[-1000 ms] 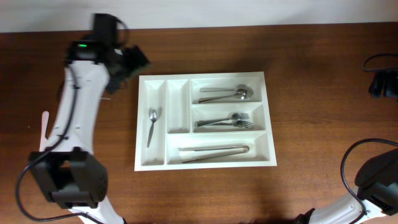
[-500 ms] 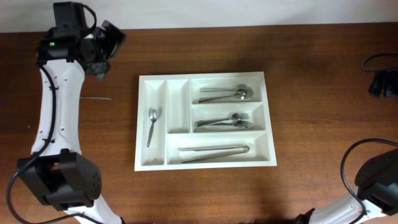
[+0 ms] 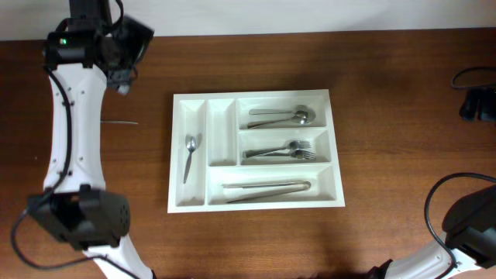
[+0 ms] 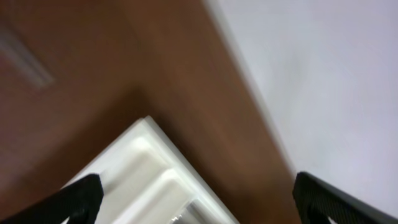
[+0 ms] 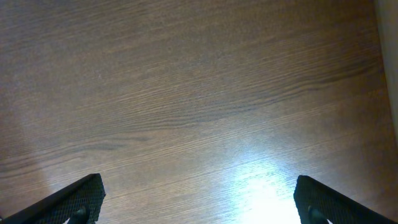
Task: Pack container
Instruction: 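Withdraw the left gripper up-left over the second silver spoon, then lower the left gripper over the second spoon's bowl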
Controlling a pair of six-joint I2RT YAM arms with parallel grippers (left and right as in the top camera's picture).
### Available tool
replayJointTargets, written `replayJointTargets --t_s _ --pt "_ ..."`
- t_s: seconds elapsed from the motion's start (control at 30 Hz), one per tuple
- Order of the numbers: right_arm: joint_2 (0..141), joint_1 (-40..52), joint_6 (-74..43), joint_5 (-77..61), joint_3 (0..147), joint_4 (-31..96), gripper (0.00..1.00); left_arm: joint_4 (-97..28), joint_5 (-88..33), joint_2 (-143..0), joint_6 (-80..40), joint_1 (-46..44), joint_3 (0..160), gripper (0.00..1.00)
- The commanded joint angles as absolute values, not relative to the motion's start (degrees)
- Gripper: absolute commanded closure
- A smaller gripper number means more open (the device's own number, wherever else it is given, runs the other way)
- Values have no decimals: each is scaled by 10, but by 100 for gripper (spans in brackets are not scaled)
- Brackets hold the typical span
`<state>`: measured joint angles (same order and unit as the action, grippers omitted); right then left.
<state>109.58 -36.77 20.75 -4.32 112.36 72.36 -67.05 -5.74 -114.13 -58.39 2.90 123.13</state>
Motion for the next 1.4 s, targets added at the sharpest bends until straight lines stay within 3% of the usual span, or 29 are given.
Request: replayJointTargets --t_s 0.0,0.6,1.37 --pt "1095 -371 203 -42 1124 724 1 -719 -47 -1206 -598 63 1246 0" --pt "1095 -371 203 -42 1124 724 1 -800 51 -1281 -713 119 1246 0" --pt "1095 -371 203 -42 1124 724 1 -801 71 -1351 -725 170 1246 0"
